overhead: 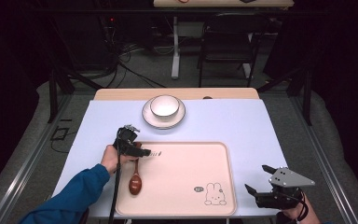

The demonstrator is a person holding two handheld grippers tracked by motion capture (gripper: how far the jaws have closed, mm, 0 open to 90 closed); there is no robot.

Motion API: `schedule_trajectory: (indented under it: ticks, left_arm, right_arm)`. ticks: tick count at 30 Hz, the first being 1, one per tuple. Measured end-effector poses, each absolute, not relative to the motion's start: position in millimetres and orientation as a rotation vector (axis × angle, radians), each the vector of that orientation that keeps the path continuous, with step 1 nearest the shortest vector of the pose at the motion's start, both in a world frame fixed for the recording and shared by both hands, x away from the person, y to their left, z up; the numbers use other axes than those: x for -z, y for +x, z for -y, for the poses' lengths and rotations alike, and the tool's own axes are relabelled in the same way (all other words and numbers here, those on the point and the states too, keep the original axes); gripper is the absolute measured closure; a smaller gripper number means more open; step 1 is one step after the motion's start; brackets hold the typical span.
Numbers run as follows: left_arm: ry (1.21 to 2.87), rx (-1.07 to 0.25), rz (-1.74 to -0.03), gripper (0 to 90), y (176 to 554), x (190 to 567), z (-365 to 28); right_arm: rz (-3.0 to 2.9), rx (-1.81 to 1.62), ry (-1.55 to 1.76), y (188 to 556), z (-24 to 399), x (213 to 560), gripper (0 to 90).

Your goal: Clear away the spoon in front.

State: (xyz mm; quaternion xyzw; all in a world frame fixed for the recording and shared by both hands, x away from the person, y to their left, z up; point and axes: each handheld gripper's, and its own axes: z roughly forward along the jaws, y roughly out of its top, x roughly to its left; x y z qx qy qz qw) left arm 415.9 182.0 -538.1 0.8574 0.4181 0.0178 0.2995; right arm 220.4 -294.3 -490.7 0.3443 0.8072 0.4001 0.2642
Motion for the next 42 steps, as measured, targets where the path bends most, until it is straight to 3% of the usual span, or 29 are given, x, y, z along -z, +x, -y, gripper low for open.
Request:
schedule_trajectory:
  ticks: [2, 7, 17, 33, 42]
  left_arm:
    - [2.276, -0.054, -1.108, 29.6, 414, 536, -183]
    - [2.262, -0.083, -1.098, 18.6, 410, 530, -186]
    - [2.268, -0.215, -1.014, 8.3, 398, 500, -187]
    - [2.158, -0.498, -0.865, 3.0, 349, 434, -196]
    - [2.087, -0.559, -0.866, 2.5, 327, 423, -208]
  right_arm:
    - [-2.183, -1.081, 0.931, 220, 294, 491, 14.2]
    - [-2.185, -1.080, 0.928, 220, 294, 491, 14.2]
    - [-2.183, -1.080, 0.931, 220, 294, 491, 14.2]
    - [-2.185, -1.078, 0.929, 220, 294, 491, 14.2]
    - [-2.183, -1.078, 0.929, 220, 294, 491, 14.2]
